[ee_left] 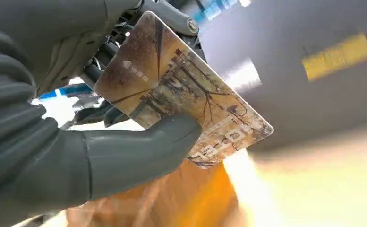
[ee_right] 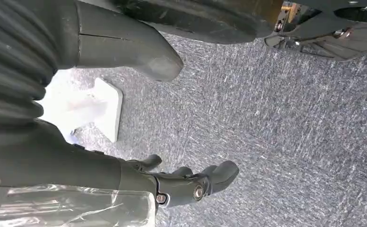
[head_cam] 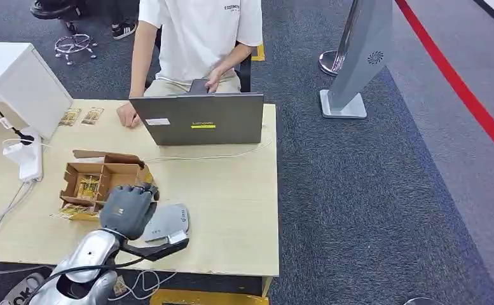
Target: Pass the card to the sensor for recognition and then transmit it.
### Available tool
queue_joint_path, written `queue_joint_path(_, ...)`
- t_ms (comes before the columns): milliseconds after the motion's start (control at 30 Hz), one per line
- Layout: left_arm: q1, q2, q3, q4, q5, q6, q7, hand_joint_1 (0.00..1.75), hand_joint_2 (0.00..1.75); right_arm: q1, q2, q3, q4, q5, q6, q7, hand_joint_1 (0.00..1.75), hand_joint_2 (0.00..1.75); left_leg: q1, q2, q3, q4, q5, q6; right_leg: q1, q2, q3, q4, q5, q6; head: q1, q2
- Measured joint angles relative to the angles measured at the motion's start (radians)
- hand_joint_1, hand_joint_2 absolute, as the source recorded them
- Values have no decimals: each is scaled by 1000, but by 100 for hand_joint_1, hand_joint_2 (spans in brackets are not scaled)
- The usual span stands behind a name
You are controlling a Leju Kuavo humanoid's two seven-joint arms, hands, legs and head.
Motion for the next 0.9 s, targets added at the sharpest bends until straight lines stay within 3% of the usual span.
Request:
queue_joint_path(67, -1, 20, -16, 15, 12, -49, 9, 175, 175, 0, 0, -4, 0, 2, 1, 0, 0, 175, 0, 1, 0, 0, 0, 0, 0, 0, -1, 0, 0, 0, 0, 0)
queue_joint_path(300, -18, 54, -41, 67, 31, -90, 19, 175, 175, 0, 0, -10, 1, 5, 2, 1, 0, 175, 0, 0, 0, 0, 0, 0, 0, 0, 0, 0, 0, 0, 0, 0)
queue_joint_path(433, -37, 81, -55, 84, 65, -159, 30, 175, 175, 0, 0, -14, 1, 10, 3, 5, 0, 175, 0, 0, 0, 0, 0, 0, 0, 0, 0, 0, 0, 0, 0, 0)
queue_joint_path(633, -62, 106, -61, 103, 93, -183, 30, 175, 175, 0, 0, -16, 1, 13, 10, 7, 0, 175, 0, 0, 0, 0, 1, -1, 0, 0, 1, 0, 0, 0, 0, 0)
queue_joint_path(800, -65, 114, -61, 104, 101, -106, 28, 175, 175, 0, 0, -18, 1, 14, 11, 3, 0, 175, 0, 0, 0, 0, 1, -1, 0, 0, 0, 0, 0, 0, 0, 0)
queue_joint_path(900, -59, 96, -61, 98, 62, 66, 28, 175, 175, 0, 0, -18, 1, 23, 11, 0, 0, 175, 0, -1, 0, 0, 1, -1, 0, 0, 1, 0, 1, 0, 0, 0)
